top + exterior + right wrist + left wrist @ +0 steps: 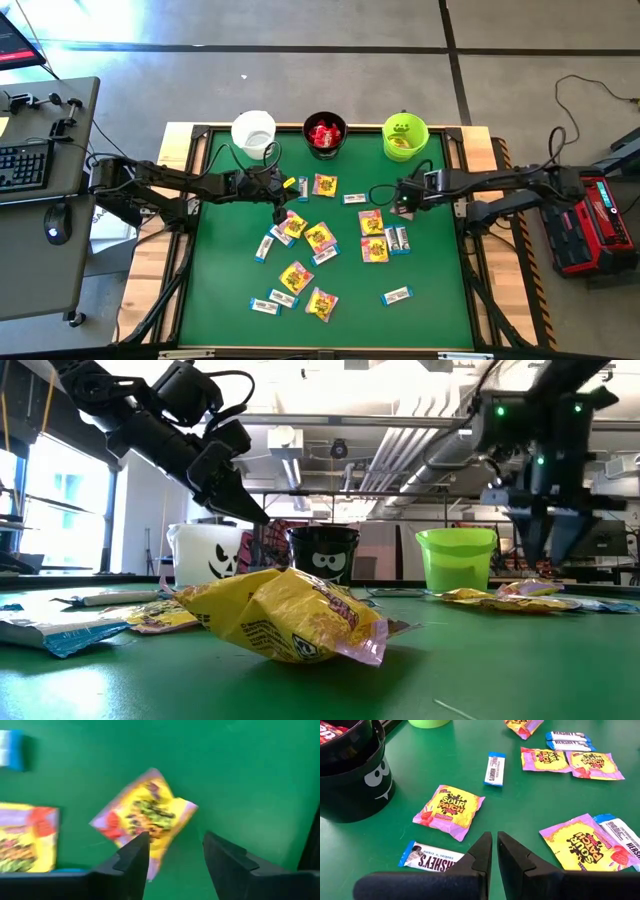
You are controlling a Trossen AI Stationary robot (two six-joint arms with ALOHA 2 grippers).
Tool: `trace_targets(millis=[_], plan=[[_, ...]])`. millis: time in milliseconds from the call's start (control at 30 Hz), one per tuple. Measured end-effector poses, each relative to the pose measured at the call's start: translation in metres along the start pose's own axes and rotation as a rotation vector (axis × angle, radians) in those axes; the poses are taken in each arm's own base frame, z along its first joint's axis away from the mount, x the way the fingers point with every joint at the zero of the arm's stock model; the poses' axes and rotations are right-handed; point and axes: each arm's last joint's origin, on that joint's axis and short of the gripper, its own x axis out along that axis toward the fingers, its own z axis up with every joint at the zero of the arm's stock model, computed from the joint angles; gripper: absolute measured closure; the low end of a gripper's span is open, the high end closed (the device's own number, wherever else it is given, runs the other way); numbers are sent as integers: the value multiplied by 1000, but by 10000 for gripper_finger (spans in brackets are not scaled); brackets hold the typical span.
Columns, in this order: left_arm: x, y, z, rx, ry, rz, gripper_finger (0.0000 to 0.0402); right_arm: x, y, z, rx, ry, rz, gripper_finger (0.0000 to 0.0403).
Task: Sort candy by brand, put in halloween buckets
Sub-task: Put the yellow candy into the green bucket
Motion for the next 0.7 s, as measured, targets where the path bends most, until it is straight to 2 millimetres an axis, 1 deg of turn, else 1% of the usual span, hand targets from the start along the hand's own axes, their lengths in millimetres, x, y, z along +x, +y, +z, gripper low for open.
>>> trace_targets(millis=[133,300,467,567,633,700], plan=[[0,0,0,0,0,0,380,16,-4,-2,74,-2,23,230],[0,0,0,-1,0,0,380,31,-4,-1,111,-62,89,249],[0,0,0,2,1,0,380,43,-6,-4,113,-101,142,277],[0,0,0,7,1,-1,380,47,-7,-5,87,-117,159,295],[0,0,0,8,1,0,380,47,-7,-4,64,-133,154,314],[0,0,0,8,0,0,380,46,-6,-3,31,-150,146,340]])
